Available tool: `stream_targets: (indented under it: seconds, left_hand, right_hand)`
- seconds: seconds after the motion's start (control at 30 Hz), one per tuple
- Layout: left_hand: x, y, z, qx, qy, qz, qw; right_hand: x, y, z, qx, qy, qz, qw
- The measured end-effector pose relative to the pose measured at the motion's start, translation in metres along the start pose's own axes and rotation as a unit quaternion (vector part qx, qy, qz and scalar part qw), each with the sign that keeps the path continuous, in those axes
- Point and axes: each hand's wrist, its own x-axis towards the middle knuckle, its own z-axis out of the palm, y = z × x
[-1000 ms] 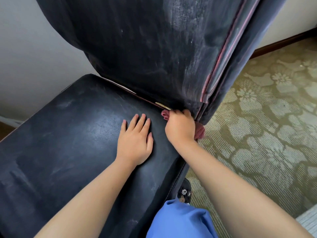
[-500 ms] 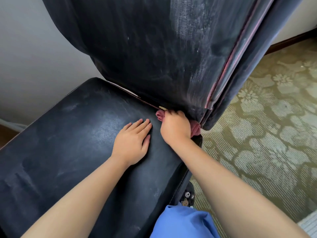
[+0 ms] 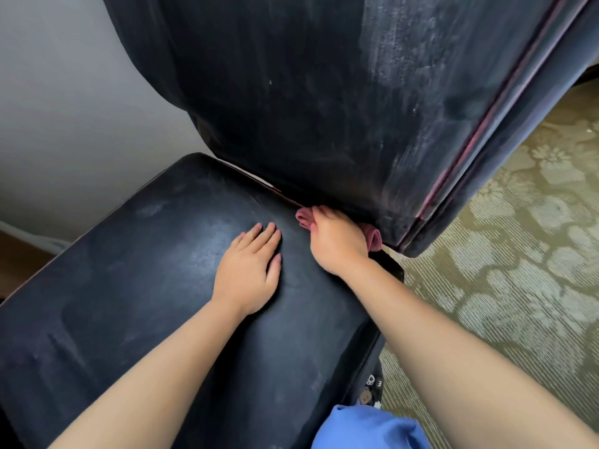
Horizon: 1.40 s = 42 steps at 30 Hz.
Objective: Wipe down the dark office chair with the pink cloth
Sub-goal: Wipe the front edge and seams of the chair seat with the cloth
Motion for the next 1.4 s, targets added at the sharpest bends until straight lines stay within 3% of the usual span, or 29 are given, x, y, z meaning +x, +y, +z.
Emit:
stream_targets:
  seconds: [0.17, 0.3, 0.43, 0.6, 0.8, 0.9, 1.03, 1.2, 1.4]
  left_hand:
    - [0.005, -0.027, -0.005, 0.017, -0.007, 0.113, 0.993]
    - [0.003, -0.029, 0.002, 0.013, 0.011, 0.120, 0.993]
    - [0.003, -0.030, 0.000, 0.024, -0.005, 0.082, 0.996]
    - [0.004, -0.029, 0.003, 0.016, 0.010, 0.013, 1.000]
    - [0.007, -0.029, 0.007, 0.028, 0.063, -0.125, 0.990]
    - [0.010, -0.027, 0.007, 0.026, 0.059, -0.173, 0.983]
    - [0.012, -0.028, 0.007, 0.030, 0.046, -0.145, 0.988]
    - [0.015, -0.033, 0.002, 0.012, 0.022, -0.124, 0.992]
    - [0.020, -0.075, -0.011, -0.002, -0.009, 0.015, 1.000]
  right_hand:
    - [-0.046, 0.021, 0.008, -0.002, 0.077, -0.045, 0.996]
    - [-0.009, 0.006, 0.012, -0.002, 0.022, -0.034, 0.999]
    - [0.017, -0.004, 0.006, 0.010, -0.014, -0.020, 1.000]
    - [-0.030, 0.008, 0.009, -0.031, 0.011, -0.121, 0.992]
    - [0.039, -0.018, 0.011, -0.011, -0.031, -0.060, 0.998]
    - [0.018, -0.017, 0.010, -0.024, -0.031, -0.097, 0.994]
    - [-0.001, -0.015, 0.013, -0.025, -0.018, -0.138, 0.990]
    - [0.064, -0.035, 0.012, 0.021, -0.062, -0.070, 0.995]
    - [0.018, -0.018, 0.004, -0.037, -0.038, -0.094, 0.994]
